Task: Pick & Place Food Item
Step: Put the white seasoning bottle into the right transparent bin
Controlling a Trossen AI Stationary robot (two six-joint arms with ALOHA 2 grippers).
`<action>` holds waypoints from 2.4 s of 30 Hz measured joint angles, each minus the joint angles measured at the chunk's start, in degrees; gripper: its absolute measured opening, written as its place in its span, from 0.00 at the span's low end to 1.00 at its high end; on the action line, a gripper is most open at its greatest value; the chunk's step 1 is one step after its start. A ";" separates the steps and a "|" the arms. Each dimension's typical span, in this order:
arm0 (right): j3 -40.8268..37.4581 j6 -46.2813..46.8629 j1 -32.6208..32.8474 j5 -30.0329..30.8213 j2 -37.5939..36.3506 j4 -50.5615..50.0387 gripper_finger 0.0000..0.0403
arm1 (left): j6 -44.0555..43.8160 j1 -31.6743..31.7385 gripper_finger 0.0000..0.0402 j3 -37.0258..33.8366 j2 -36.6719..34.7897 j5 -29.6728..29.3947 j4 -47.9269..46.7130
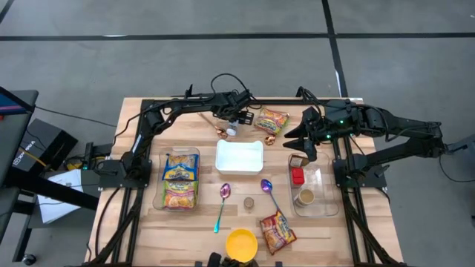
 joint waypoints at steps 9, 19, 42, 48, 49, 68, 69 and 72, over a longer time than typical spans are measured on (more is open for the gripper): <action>0.00 0.00 -0.01 0.02 0.00 0.04 0.50 | -0.29 0.36 0.48 0.00 -1.82 1.60 4.10; 0.00 0.00 0.00 0.02 0.00 0.37 0.50 | -4.41 2.15 0.48 0.02 -10.03 11.19 15.76; -0.02 -5.41 -0.02 1.71 -4.56 3.03 0.50 | -35.53 -10.82 0.48 -31.34 -47.84 17.02 31.81; 0.01 -8.21 -0.02 1.75 -3.57 4.56 0.50 | -49.71 -19.40 0.48 -39.96 -53.87 6.06 32.94; -0.02 -8.88 -0.15 1.75 -3.40 4.38 0.50 | -52.30 -20.78 0.48 -40.79 -54.11 3.81 34.24; 0.00 -24.81 0.55 1.73 -1.33 14.03 0.50 | -71.98 -26.04 0.48 -35.25 -44.34 -28.04 50.66; 0.00 -26.59 0.79 1.80 -1.33 14.09 0.50 | -72.15 -25.91 0.48 -34.08 -43.59 -28.09 50.62; 0.01 -34.53 1.26 3.12 -0.76 14.22 0.50 | -72.22 -25.40 0.48 -29.66 -41.13 -28.24 50.52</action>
